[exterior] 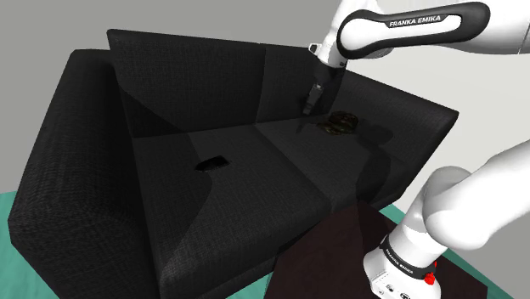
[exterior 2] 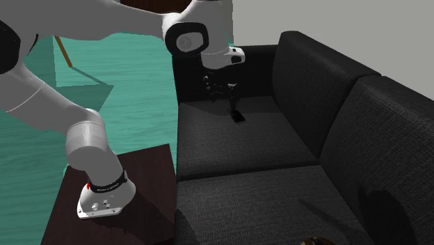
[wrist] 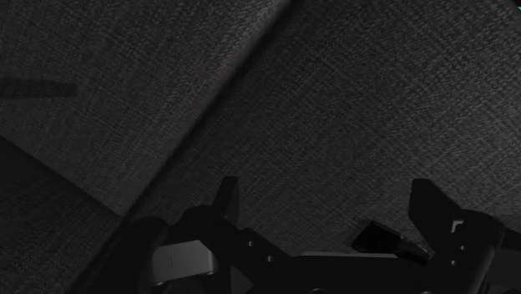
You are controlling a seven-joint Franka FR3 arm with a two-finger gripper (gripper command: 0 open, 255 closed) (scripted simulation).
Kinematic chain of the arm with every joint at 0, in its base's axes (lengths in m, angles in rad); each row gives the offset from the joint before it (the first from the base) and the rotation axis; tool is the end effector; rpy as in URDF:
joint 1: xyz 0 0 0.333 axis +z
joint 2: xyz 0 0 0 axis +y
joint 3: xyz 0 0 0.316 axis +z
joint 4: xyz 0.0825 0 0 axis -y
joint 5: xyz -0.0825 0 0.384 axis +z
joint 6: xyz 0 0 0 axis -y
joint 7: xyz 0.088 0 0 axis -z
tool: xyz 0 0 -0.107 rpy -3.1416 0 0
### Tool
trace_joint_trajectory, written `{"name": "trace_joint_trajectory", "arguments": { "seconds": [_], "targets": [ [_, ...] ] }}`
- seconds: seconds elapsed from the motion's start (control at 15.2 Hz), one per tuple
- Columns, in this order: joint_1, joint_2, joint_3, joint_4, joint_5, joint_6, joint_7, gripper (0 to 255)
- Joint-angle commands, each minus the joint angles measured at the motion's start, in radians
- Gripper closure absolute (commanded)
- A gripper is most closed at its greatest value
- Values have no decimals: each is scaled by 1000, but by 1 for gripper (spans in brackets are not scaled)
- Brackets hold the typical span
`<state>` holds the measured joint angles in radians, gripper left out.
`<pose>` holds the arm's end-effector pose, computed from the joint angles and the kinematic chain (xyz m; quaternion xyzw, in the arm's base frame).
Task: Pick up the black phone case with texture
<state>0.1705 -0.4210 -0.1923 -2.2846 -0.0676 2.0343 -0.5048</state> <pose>0.4438 -0.0216 0.5289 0.9633 0.2554 0.0814 0.0134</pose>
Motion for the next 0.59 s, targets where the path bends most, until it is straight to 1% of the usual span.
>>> {"name": "trace_joint_trajectory", "arguments": {
  "seconds": [0.0, 0.26, 0.53],
  "targets": [
    [29, 71, -9, 28, 23, 41, -61, 0],
    [76, 208, -27, 87, 77, 109, -193, 0],
    [112, 344, -28, 159, 140, 158, -327, 0]
  ]
}}
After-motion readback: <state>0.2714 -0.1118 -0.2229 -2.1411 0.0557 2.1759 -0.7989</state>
